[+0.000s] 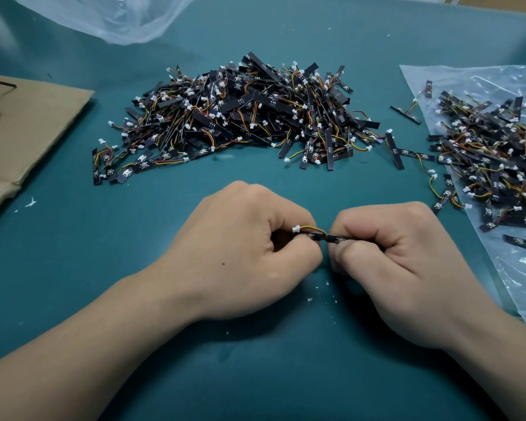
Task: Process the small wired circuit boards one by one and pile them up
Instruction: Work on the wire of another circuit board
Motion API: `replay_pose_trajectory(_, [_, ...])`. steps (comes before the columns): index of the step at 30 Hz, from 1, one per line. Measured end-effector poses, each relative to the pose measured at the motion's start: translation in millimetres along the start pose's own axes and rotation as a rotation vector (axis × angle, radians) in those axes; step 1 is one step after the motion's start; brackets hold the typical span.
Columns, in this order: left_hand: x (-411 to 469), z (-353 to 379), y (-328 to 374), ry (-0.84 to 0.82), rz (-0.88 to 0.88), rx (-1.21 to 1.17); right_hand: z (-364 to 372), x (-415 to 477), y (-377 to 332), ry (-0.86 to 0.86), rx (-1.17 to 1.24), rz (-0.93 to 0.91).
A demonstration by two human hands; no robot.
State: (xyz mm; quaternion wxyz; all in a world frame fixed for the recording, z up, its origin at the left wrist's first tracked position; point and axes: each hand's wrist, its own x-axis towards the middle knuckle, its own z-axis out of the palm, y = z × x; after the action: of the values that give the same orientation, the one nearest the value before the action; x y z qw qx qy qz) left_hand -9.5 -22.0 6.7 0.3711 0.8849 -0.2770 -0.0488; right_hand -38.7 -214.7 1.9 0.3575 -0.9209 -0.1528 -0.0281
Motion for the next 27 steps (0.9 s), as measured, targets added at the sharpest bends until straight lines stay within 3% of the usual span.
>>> replay_pose_trajectory(27, [-0.7,4.9,-2.2,0.031,0.015,0.051,0.4,-1.1,0.5,-0.011,-0.029,0.027])
